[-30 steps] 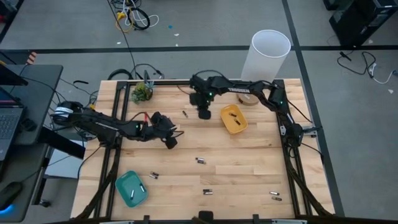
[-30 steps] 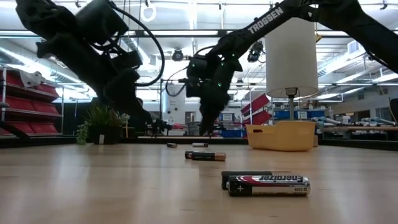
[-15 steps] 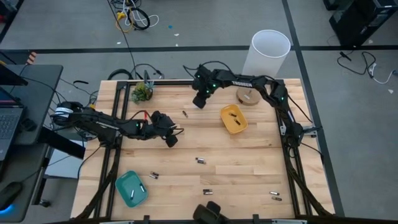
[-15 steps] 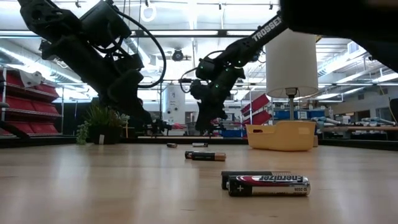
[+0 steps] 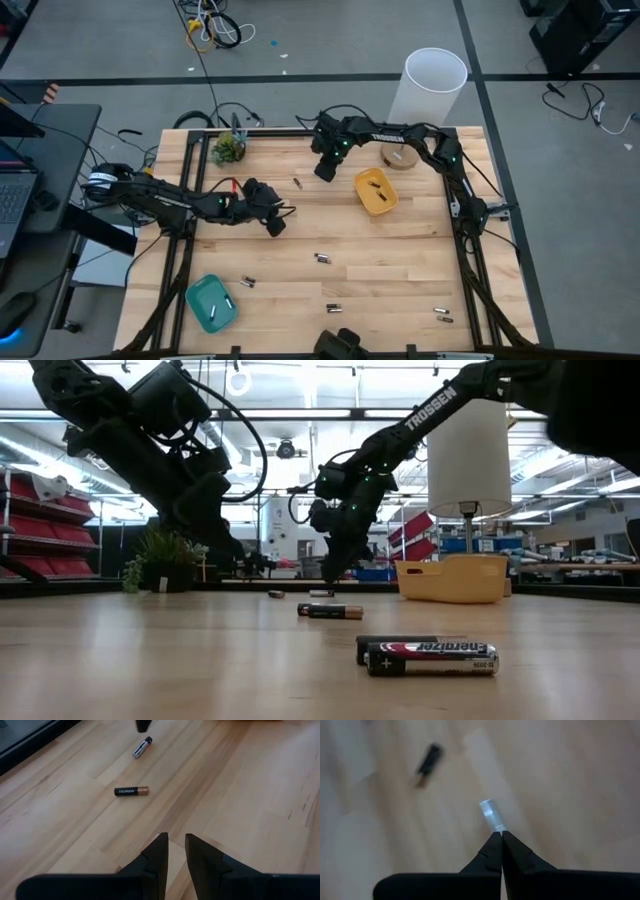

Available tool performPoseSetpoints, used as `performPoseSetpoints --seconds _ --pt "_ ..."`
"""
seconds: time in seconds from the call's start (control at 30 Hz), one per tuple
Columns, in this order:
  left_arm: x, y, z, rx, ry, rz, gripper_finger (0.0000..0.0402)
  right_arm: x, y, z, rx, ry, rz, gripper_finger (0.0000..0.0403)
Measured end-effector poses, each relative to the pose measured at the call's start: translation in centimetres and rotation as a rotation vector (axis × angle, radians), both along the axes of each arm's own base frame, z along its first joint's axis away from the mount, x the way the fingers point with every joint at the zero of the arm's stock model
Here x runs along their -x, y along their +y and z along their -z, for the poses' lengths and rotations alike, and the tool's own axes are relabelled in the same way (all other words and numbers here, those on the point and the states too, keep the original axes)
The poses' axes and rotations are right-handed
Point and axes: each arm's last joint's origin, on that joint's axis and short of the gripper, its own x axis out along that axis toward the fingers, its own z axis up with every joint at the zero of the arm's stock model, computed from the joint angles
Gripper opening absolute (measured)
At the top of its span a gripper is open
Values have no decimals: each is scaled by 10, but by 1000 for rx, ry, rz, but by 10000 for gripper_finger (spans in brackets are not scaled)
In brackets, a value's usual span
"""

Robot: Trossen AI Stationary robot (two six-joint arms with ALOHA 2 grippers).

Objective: Sort batteries
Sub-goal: Put the black battery into the yellow bin

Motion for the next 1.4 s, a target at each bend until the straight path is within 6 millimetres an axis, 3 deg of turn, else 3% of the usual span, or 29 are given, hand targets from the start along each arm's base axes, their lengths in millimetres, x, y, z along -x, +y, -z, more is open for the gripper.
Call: performPoseSetpoints --seconds 0.27,0.4,0.57,0.83,0.97,1.13,1.4 --pt "-1 1 -1 -3 -19 0 80 5 -8 -5 -258 -176 -89 0" --pt "-4 20 -4 25 -48 19 78 4 -2 -13 -255 -169 -77 0" --pt "-4 48 -9 31 -91 62 64 7 25 -40 -133 -66 -110 0" --pt "-5 70 -1 -32 -48 160 70 17 95 -96 0 23 -290 0" --pt "-11 83 10 12 -94 149 121 26 129 -124 82 40 -336 0" --pt "-16 93 30 57 -103 96 212 41 157 -156 194 23 -338 0" --pt "-25 96 57 99 -122 69 347 66 168 -195 314 -51 -264 0"
